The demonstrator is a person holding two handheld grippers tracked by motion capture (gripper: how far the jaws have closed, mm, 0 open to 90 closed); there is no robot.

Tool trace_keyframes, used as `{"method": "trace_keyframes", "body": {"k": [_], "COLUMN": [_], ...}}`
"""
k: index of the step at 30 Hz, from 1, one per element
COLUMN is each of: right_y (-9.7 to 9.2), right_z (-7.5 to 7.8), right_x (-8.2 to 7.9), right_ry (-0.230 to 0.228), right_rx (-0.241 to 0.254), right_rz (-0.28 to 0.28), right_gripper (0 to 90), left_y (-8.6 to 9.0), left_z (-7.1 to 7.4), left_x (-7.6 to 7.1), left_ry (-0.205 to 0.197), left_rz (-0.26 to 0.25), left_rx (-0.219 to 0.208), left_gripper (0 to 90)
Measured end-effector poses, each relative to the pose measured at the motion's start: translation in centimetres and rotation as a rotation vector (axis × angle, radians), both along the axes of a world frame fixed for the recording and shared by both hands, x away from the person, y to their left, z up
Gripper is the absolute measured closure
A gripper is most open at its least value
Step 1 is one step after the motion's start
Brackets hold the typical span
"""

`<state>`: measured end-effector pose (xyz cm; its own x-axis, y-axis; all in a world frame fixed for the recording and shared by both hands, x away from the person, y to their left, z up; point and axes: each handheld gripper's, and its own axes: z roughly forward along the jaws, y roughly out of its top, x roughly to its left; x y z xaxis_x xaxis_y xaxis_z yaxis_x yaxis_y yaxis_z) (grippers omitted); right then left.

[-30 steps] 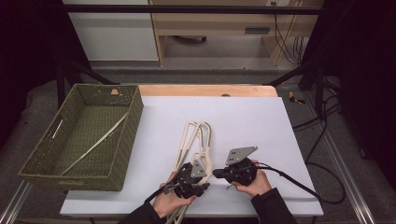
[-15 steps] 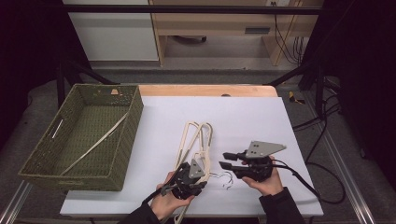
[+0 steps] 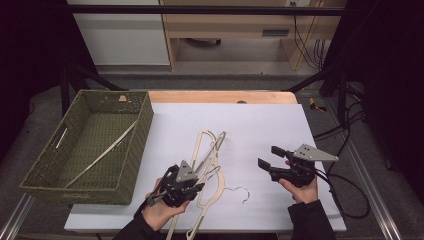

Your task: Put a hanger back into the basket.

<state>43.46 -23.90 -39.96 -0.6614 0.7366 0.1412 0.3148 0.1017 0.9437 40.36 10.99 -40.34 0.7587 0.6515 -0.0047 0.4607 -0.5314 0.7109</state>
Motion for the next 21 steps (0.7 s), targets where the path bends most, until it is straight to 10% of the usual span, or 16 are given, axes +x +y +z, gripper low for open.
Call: {"method": "trace_keyframes", "body": {"k": [11,21], "right_y": [-0.3,-0.3], "right_z": [-0.5,-0.6], "right_x": [0.2,0.2], "right_ry": [0.025,0.033], "right_rx": [0.001,-0.009], "right_rz": [-0.039,-0.049], "right_gripper": [16.0,11.9], "left_y": [3.3,4.4], "left_z": [1.2,1.6], "left_x": [1.3,1.7], "left_ry": [-0.037,-0.016], "left_rz": [0.138,0.125], "left_rx": [-0.005,-0.036], "left_gripper": [85.0,85.6]}}
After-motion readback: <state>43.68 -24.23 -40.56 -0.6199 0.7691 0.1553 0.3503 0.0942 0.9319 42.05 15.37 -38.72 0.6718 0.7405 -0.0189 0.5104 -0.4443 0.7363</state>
